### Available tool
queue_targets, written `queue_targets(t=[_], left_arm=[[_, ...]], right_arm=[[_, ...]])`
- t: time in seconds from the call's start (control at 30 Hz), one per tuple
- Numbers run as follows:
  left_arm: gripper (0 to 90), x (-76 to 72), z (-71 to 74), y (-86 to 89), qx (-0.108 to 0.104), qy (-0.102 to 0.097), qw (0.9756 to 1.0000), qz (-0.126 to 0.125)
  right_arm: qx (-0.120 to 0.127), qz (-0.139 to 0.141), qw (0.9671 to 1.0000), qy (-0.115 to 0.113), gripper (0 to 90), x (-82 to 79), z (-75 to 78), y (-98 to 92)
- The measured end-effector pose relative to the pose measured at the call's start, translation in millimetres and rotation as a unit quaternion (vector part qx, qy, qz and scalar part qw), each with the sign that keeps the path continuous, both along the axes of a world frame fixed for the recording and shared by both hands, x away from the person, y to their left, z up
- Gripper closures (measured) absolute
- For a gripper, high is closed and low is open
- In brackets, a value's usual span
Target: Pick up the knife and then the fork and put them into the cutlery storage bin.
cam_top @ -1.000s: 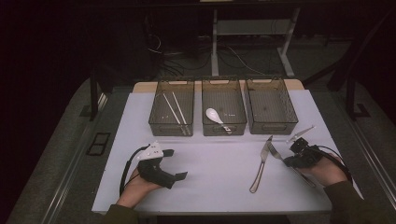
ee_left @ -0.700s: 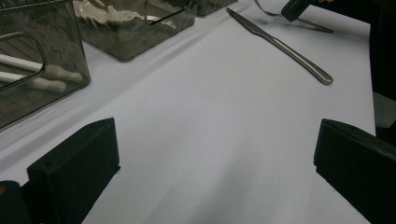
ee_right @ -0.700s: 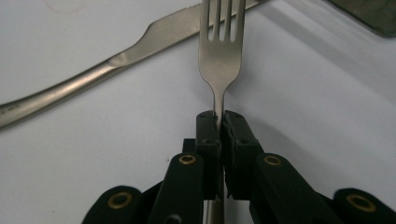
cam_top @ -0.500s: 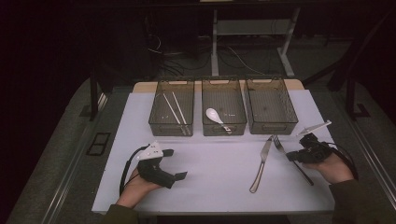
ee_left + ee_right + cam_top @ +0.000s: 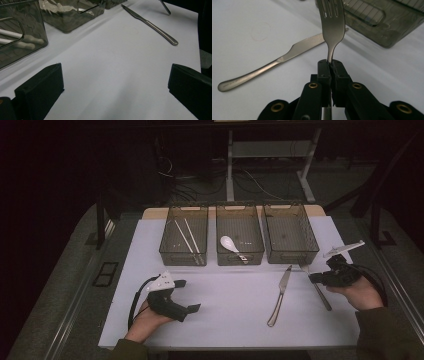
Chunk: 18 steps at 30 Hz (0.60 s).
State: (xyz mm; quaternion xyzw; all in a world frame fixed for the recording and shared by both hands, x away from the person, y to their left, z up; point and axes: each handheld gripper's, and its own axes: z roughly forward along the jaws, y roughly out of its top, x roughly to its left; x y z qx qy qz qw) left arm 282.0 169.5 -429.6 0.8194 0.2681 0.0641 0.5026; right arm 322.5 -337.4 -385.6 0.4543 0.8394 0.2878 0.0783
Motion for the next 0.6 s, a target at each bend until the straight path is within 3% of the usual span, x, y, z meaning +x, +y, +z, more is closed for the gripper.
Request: queue_targets(t=[0.33, 0.6], left_arm=[[0.0, 0.3, -0.4, 0.1, 0.000, 0.002, 1.0000, 0.001], [0.0, 0.8, -0.2, 0.9, 0.001, 0.000, 1.0000, 0.000]], right_arm=[[0.017, -0.009, 0.9998, -0.003, 86.3, 8.0, 13.9, -0.8], [0.040, -0.018, 0.9989, -0.020, 86.3, 21.8, 30.7, -1.1]])
